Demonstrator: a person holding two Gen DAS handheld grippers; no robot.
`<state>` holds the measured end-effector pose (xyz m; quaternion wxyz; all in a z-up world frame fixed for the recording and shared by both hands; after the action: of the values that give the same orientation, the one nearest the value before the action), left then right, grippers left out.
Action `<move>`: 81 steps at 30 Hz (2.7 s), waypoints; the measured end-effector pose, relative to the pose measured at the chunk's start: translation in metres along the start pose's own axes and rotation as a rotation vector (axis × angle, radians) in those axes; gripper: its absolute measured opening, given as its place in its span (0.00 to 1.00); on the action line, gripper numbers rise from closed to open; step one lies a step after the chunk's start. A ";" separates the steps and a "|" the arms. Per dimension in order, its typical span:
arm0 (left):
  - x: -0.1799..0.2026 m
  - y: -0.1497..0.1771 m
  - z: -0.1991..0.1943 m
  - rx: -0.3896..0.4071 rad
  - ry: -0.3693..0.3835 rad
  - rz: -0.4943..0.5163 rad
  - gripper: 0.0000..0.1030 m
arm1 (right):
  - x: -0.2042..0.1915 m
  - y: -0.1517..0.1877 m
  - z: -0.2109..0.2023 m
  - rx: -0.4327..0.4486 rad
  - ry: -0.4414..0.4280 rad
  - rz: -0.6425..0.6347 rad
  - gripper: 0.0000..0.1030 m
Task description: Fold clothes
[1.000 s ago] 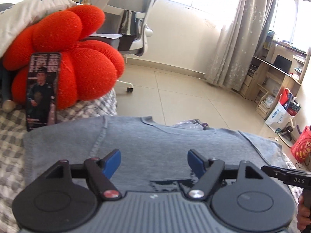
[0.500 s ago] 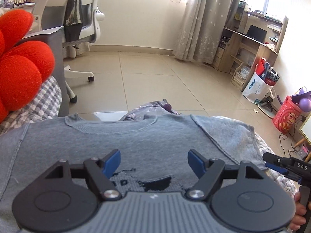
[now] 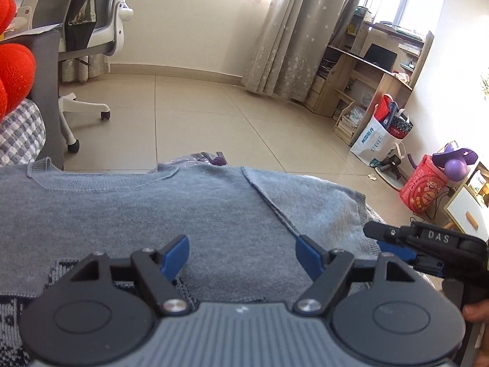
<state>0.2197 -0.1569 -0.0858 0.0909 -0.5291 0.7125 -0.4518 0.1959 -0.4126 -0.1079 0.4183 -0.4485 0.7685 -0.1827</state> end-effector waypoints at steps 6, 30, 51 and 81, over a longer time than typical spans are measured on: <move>-0.013 -0.003 -0.004 0.000 0.011 -0.056 0.76 | 0.007 -0.001 0.009 0.031 0.007 0.039 0.13; -0.070 0.017 -0.010 0.084 0.331 -0.485 0.75 | -0.122 0.041 0.018 -0.157 -0.397 -0.222 0.07; -0.017 0.013 -0.003 0.020 0.122 0.075 0.73 | -0.068 0.007 -0.004 -0.173 -0.480 -0.127 0.16; -0.058 -0.013 -0.014 0.164 0.035 -0.148 0.05 | -0.087 0.115 -0.085 0.031 -0.125 -0.977 0.08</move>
<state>0.2445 -0.1013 -0.0879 0.0876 -0.5631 0.6337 -0.5231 0.0872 -0.2865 -0.0916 0.3356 -0.7602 0.4390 -0.3416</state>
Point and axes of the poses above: each gripper's, at about its wrist camera, not at the fingertips, and z roughly the way its jaws point, x to its right, y to its underside, the point moved 4 cm from there along z, roughly the way its jaws point, and after that the axes turned 6 degrees about y, right-handed, at the moved point
